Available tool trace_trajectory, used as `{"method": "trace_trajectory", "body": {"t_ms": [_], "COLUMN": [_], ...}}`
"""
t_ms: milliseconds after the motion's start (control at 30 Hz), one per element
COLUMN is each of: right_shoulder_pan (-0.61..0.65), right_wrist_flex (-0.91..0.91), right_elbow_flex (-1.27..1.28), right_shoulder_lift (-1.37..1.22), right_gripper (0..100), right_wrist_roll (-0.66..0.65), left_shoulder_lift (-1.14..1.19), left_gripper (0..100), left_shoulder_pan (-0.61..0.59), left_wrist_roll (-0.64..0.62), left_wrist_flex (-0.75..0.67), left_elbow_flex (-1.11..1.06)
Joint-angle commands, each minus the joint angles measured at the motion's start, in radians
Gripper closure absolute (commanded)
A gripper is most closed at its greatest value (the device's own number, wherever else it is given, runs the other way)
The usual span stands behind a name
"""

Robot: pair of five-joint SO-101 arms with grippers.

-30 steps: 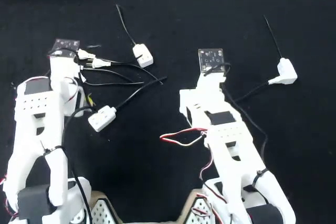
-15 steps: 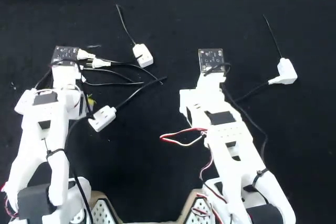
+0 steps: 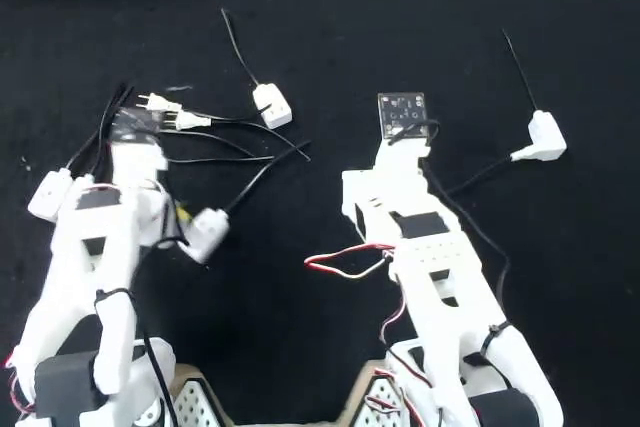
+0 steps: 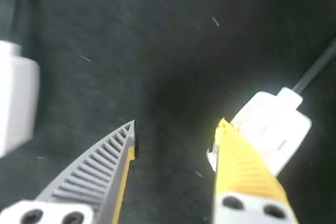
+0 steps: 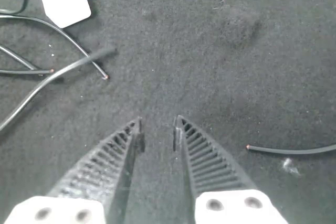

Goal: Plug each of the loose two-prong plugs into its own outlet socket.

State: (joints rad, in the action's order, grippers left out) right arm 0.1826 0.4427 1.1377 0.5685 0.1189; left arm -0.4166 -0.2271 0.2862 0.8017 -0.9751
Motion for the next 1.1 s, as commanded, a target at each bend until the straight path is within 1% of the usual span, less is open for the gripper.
{"method": "trace_trajectory", "body": {"t_ms": [0,133,233,333,467,533,600,733,800,867,967,1067], "right_shoulder_pan": [-0.009,-0.009,-0.009,-0.009,-0.009,-0.009,-0.009,-0.009,-0.009,-0.009,-0.009,-0.009], "right_wrist_flex": [-0.025,-0.025,-0.025,-0.025,-0.025,-0.025,-0.025,-0.025,-0.025,-0.025,-0.025,-0.025], "right_elbow_flex": [-0.005,-0.005,-0.005,-0.005,-0.005,-0.005,-0.007,-0.007,-0.007,-0.007,-0.007,-0.008], "right_shoulder_lift": [0.002,0.002,0.002,0.002,0.002,0.002,0.002,0.004,0.004,0.004,0.004,0.004], "right_gripper": [90.6,90.6,90.6,90.6,90.6,90.6,90.6,90.6,90.6,90.6,90.6,90.6], "right_wrist_roll": [0.011,0.011,0.011,0.011,0.011,0.011,0.011,0.011,0.011,0.011,0.011,0.011], "left_shoulder_lift": [-0.015,-0.017,-0.017,-0.017,-0.017,-0.005,0.003,0.068,0.123,0.183,0.259,0.336], "left_gripper": [75,75,75,75,75,75,75,75,75,75,75,75], "left_shoulder_pan": [0.104,0.219,0.288,0.331,0.314,0.295,0.289,0.311,0.338,0.381,0.43,0.435], "left_wrist_roll": [-0.011,-0.012,-0.012,-0.012,-0.012,-0.021,-0.075,-0.175,-0.186,-0.181,-0.181,-0.18], "left_wrist_flex": [0.104,0.235,0.287,0.327,0.408,0.414,0.377,0.212,0.132,0.081,0.052,0.014], "left_elbow_flex": [-0.004,0.022,0.051,0.097,0.254,0.331,0.364,0.343,0.325,0.315,0.328,0.349]}}
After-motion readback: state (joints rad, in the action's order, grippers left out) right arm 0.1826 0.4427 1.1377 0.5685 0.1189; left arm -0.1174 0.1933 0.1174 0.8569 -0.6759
